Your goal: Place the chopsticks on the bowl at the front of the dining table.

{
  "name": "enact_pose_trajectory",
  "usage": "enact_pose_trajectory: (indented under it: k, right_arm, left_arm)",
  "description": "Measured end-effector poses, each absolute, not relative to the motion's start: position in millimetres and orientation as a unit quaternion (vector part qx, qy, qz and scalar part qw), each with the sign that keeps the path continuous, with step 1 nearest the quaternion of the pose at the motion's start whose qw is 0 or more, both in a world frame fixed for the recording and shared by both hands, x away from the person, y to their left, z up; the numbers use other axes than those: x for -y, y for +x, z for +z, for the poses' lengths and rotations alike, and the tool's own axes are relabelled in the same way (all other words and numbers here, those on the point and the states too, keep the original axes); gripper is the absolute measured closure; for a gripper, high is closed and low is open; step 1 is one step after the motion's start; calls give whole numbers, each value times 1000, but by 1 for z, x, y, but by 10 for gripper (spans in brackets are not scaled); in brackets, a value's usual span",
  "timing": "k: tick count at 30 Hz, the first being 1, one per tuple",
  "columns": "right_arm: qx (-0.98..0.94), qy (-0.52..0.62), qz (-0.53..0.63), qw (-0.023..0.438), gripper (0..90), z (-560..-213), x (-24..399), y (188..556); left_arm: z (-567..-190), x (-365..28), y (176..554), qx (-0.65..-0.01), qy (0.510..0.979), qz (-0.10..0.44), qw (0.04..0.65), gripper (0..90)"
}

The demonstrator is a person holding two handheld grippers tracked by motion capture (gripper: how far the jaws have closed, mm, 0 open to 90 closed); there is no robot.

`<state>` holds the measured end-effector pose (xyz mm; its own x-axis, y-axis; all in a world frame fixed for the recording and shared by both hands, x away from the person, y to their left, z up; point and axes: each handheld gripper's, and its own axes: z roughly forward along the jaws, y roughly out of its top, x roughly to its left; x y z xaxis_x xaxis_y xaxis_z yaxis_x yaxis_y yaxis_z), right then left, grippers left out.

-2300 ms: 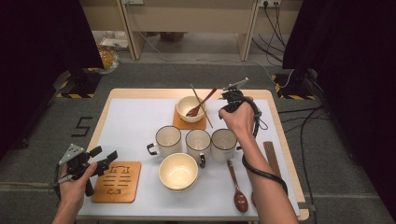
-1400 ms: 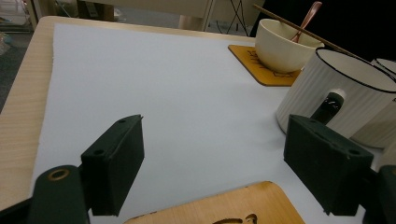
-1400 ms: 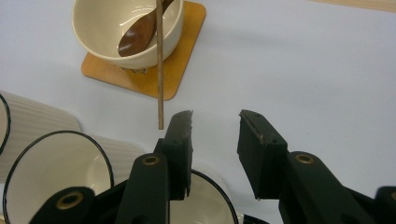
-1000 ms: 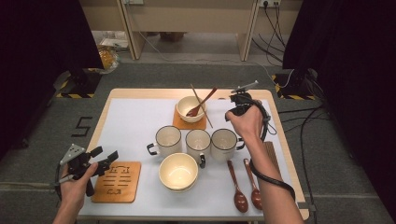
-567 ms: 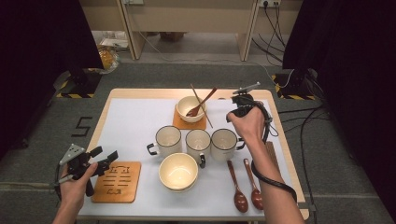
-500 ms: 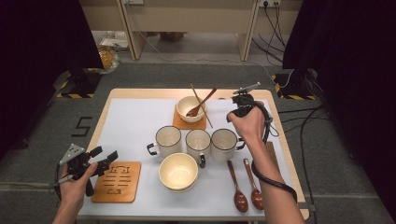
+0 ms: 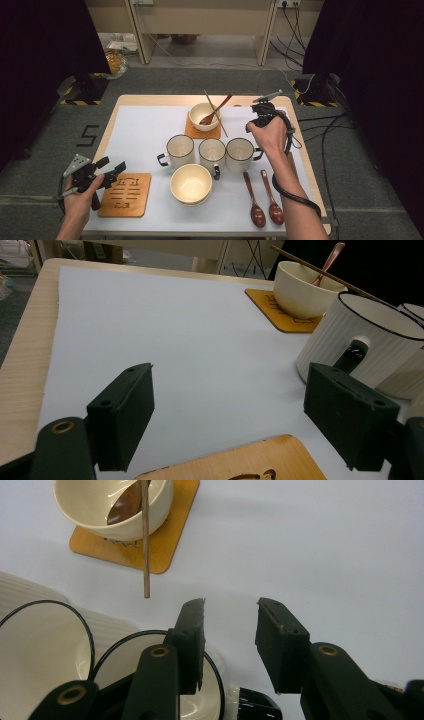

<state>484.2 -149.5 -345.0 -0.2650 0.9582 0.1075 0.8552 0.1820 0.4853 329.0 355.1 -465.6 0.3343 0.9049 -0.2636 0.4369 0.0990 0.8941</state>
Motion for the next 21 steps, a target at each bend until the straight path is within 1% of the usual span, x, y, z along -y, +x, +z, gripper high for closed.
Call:
enact_pose_trajectory:
  k: [21]
  right_arm:
    - [-754, 605, 228, 114, 634, -349, 166, 479]
  left_arm:
    - [-466, -355, 329, -530, 633, 226, 517, 196]
